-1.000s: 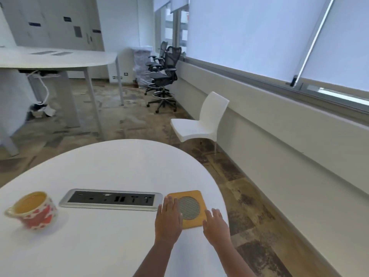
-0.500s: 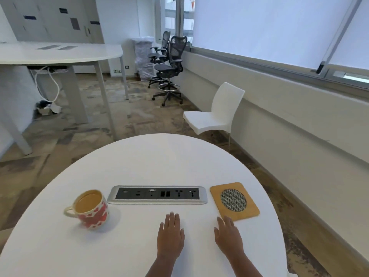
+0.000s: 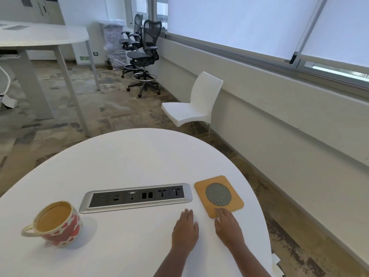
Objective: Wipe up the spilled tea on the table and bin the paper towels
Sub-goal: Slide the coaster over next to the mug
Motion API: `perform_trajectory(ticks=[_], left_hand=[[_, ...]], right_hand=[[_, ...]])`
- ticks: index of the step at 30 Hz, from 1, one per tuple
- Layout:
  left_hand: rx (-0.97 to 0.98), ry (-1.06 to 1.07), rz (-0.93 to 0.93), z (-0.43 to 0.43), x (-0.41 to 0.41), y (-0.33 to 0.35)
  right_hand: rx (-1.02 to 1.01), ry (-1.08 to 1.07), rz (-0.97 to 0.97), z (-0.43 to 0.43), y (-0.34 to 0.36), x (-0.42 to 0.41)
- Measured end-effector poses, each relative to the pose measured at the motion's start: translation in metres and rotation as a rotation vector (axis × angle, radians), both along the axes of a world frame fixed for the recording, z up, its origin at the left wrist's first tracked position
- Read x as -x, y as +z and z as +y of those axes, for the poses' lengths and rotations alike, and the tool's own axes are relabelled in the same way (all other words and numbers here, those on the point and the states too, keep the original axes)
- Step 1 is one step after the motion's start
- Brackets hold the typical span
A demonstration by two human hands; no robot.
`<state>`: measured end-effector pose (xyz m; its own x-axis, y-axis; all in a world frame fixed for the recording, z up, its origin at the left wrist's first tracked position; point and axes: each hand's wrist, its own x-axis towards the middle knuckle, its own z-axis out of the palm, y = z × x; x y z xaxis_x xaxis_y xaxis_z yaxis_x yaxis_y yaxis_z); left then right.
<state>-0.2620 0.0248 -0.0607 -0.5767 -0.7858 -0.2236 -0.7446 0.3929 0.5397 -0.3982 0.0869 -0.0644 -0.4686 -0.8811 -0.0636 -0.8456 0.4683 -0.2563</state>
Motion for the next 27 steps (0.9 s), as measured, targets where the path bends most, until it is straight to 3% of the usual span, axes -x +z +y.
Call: perform_trajectory(ticks=[14,18,27], left_hand=[[-0.619,0.48,0.479,-0.015,0.067,0.02],[-0.753,0.619,0.6,-0.018,0.078,0.018],[-0.867,0.824,0.622,-0.029,0.09,0.021]], right_hand=[[-0.094,-0.29,-0.254,-0.028,0.009,0.082],[-0.066,-0.308,-0.227,-0.031,0.012,0.092],[0.078,-0.396,-0.368,-0.034,0.007,0.114]])
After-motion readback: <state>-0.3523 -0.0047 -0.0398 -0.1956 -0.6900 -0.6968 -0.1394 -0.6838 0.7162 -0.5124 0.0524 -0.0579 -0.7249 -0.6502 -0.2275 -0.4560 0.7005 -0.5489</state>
